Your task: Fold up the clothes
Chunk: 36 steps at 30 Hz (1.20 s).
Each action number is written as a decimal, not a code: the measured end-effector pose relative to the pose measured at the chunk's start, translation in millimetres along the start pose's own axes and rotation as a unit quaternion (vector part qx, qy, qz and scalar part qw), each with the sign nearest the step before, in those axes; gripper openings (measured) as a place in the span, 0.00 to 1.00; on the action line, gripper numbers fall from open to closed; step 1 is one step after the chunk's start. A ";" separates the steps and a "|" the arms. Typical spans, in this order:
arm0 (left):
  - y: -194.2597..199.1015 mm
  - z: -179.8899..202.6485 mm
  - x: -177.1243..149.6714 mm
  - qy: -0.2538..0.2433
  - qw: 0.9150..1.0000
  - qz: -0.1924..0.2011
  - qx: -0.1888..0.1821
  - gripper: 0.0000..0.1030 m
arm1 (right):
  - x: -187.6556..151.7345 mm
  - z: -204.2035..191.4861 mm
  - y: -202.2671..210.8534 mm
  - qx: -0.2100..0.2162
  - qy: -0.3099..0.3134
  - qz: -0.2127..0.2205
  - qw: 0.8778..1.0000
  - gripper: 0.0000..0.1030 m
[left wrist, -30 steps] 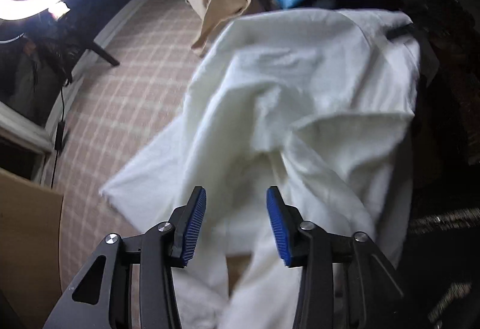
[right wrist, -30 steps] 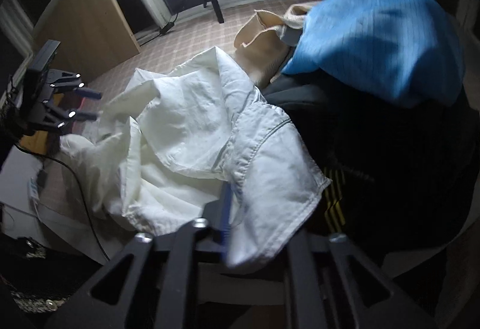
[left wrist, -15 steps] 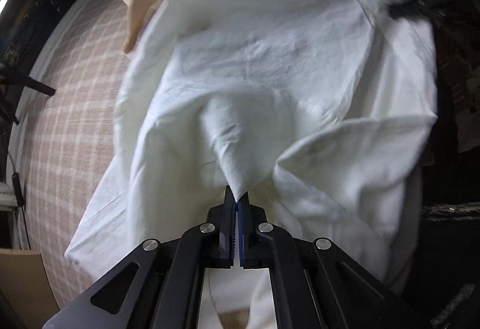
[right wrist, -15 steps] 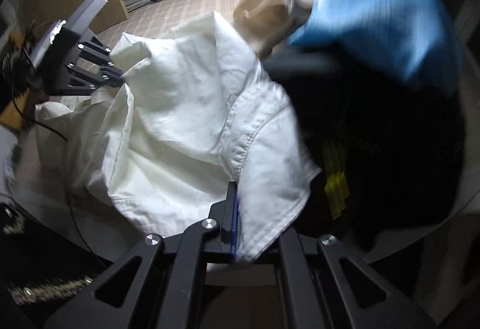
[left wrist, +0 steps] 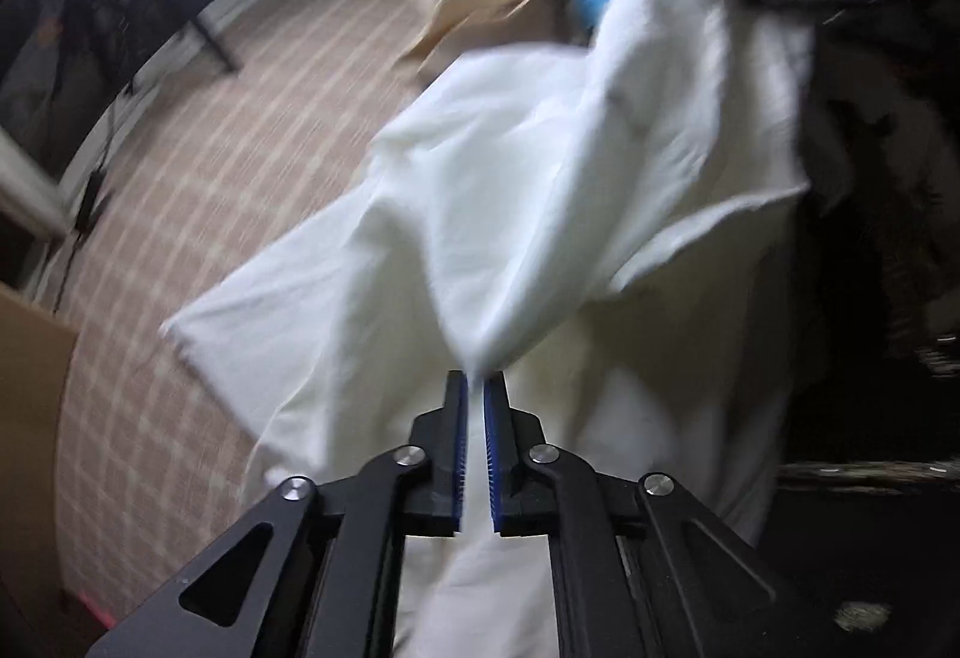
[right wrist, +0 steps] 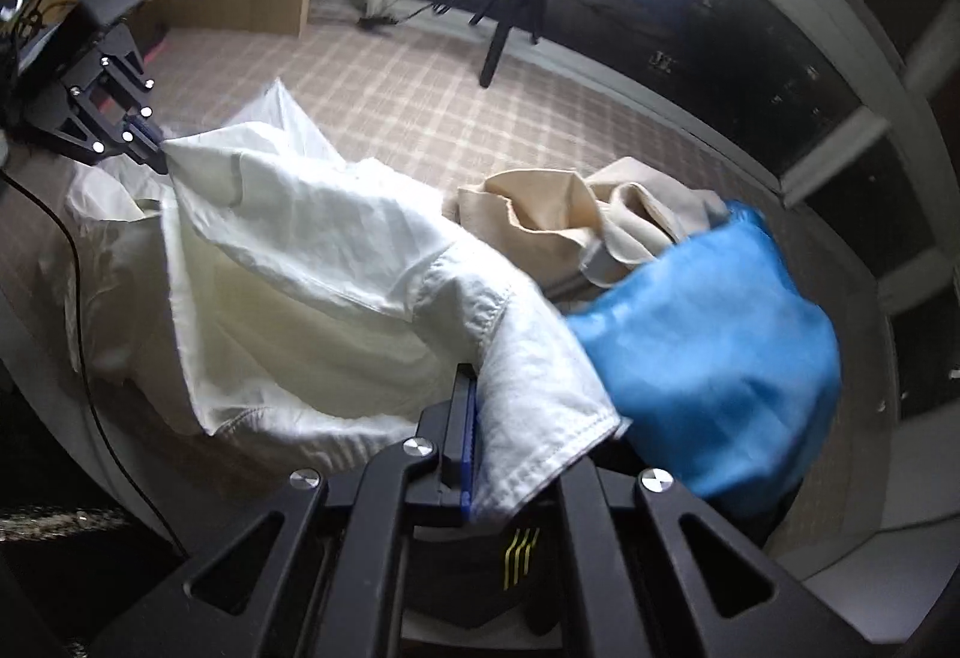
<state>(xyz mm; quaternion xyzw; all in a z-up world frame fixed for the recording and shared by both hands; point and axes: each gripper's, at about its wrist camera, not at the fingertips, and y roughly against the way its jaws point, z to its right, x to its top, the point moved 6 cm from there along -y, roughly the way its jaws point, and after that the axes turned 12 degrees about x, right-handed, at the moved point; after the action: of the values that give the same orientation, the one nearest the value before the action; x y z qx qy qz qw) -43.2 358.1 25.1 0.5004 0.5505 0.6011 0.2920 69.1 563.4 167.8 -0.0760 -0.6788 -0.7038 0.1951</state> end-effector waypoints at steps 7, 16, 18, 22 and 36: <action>26.6 48.4 18.2 -0.104 0.991 0.073 0.046 0.44 | 7.2 1.9 -6.5 0.012 0.011 -0.010 1.000 0.03; -17.9 77.3 52.7 -0.170 0.982 0.056 0.060 0.34 | 9.5 -0.4 -4.3 0.030 0.016 -0.003 0.999 0.03; -33.0 69.7 56.7 -0.153 0.986 0.041 0.044 0.01 | 9.3 -0.5 -2.5 0.036 0.016 0.000 0.999 0.03; -30.2 68.9 57.3 -0.138 0.989 0.039 0.033 0.01 | 8.7 1.4 0.4 0.044 0.017 0.009 0.999 0.03; 26.8 55.0 34.6 -0.064 0.995 0.060 0.050 0.01 | -19.2 7.1 -9.0 0.179 -0.121 0.078 0.973 0.43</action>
<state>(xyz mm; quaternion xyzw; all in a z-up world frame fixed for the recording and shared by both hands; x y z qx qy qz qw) 1.5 403.6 54.5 0.5836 0.5291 0.5563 0.2647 82.0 573.7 152.9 -0.1770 -0.8044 -0.5391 0.1761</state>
